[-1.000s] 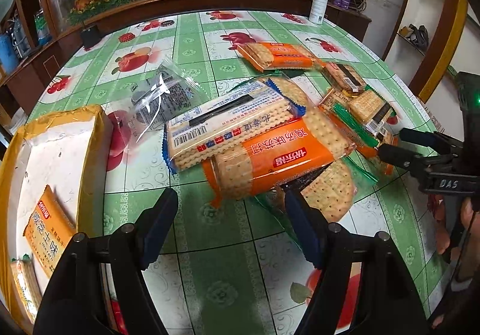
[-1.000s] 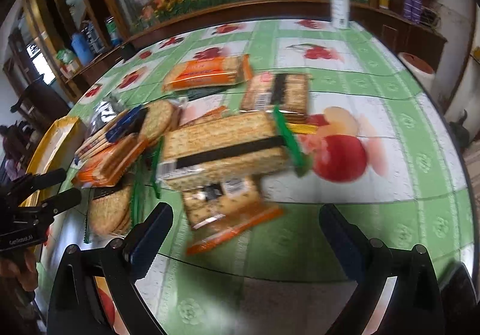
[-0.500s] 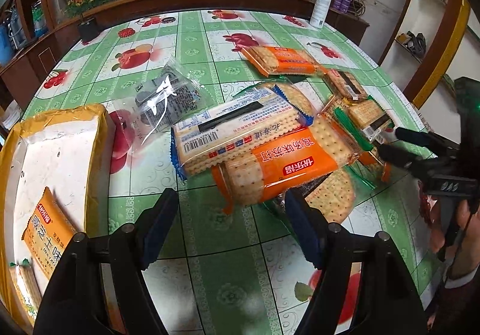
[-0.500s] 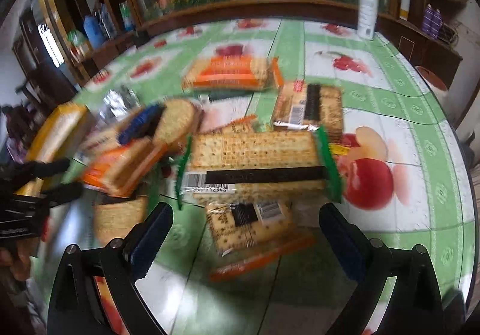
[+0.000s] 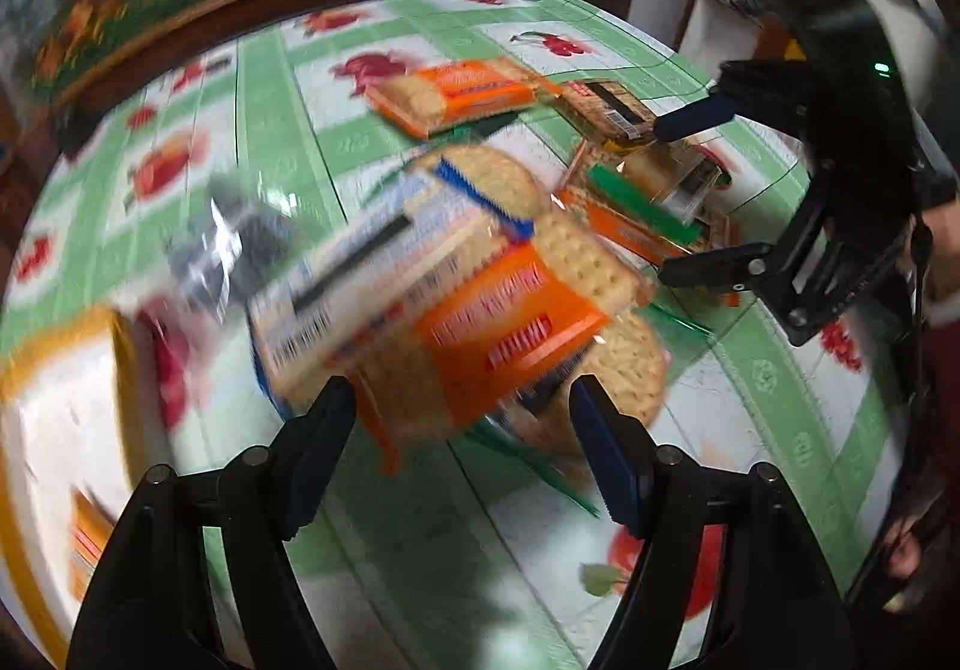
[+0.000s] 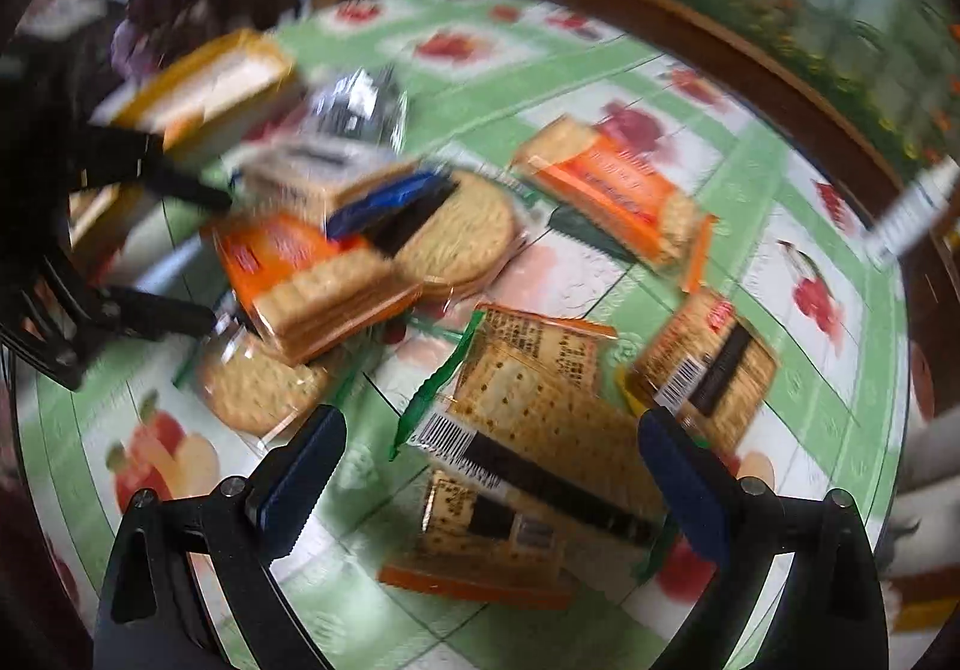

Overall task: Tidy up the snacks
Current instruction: 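Grasp blue-topped cracker pack with left tool while right tool grasps long cracker roll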

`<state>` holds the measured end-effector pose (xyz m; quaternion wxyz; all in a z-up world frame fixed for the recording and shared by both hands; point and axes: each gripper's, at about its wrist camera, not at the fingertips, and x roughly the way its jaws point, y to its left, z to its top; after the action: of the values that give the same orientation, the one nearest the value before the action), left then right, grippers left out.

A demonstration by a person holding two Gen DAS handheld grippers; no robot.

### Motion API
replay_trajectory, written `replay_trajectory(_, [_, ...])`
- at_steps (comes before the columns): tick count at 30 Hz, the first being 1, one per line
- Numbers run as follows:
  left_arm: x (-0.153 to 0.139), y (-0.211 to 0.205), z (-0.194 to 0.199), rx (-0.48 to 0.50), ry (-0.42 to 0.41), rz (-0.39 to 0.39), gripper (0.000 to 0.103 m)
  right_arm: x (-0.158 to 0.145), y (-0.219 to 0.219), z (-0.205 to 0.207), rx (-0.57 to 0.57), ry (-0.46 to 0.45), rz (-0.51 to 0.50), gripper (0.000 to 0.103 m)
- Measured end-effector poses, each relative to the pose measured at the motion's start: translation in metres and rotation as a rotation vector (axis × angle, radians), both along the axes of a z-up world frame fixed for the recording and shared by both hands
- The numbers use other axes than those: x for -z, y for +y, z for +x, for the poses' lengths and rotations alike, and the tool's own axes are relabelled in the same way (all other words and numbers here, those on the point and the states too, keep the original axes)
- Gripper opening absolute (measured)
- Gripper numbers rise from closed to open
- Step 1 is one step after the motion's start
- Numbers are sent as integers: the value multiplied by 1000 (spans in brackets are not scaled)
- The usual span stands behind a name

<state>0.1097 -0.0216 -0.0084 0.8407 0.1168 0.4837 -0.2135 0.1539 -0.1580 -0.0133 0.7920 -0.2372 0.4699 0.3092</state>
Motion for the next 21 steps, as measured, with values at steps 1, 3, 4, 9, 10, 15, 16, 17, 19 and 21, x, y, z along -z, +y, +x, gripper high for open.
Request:
replay_trajectory(1, [-3,0,4,6,-2,23,73,3,1,2,-5,7,-17,99])
replay_trajectory(3, [-13,3,13,24,-7,59,73,10,0,9,3,27,-30,100])
replay_trajectory(4, [-20,3,19,61,0,62,73,10,-2,11,4,34,-18,100])
replay_trajectory(9, [-14,-8,58,320,131,80,73,8,-18,12,25,75,92,100])
replay_trajectory(10, [-9,-11,62,338,139,102,74,8,-20,12,33,78,103,100])
replay_trajectory(15, [3,-15,101,352,169,75,76,8,-21,9,40,82,113,100])
replay_trajectory(16, [5,-14,105,344,180,71,76,8,-23,8,41,84,114,100])
replay_trajectory(17, [7,-13,111,336,192,73,76,8,-24,8,43,86,115,100])
replay_trajectory(19, [12,-10,117,338,238,60,76,8,-26,7,45,91,115,100])
replay_trajectory(21, [16,-8,119,345,295,39,76,9,-28,7,44,93,105,100])
